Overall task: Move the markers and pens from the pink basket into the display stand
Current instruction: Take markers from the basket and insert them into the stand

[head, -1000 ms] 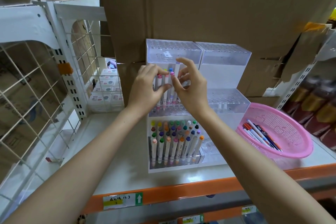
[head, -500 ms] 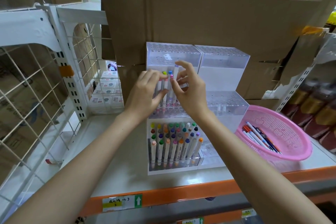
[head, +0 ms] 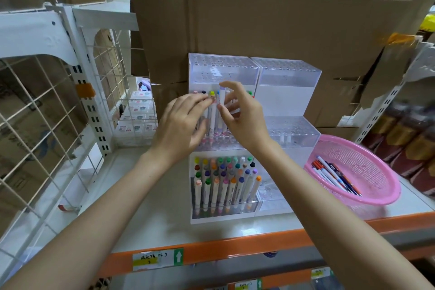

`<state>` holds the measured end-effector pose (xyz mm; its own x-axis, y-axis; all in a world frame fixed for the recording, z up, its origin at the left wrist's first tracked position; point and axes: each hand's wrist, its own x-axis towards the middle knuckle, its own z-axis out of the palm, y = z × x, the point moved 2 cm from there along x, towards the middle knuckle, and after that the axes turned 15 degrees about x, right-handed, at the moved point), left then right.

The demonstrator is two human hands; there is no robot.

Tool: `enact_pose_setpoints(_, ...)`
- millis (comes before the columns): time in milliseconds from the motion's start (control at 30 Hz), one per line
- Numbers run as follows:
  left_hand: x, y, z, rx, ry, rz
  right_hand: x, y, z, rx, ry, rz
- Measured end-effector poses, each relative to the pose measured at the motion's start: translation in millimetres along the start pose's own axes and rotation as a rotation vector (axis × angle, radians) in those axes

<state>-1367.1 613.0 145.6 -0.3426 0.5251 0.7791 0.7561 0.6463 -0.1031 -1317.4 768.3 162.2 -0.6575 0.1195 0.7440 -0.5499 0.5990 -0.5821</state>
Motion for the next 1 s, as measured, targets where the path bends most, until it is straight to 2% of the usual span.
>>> enact_pose_setpoints(433,-2.5,2.7,0.5,-0.039,-0.021,-0.05,-16.0,9.2,3.2,-0.045,-0.068,0.04)
enact_pose_setpoints(567,-2.2,2.6,0.9,-0.044,-0.014,-0.048,-13.9,8.8,-0.2,-0.041,-0.008,-0.024)
enact_pose_setpoints(833,-2.3,4.1,0.2,-0.038,-0.004,-0.067,-3.6,1.3,-5.8,-0.316,0.045,-0.158)
enact_pose_setpoints(1000,-0.4,7.6,-2.3,-0.004,-0.014,-0.089,-5.0,2.9,-4.3,-0.329,0.009,-0.146)
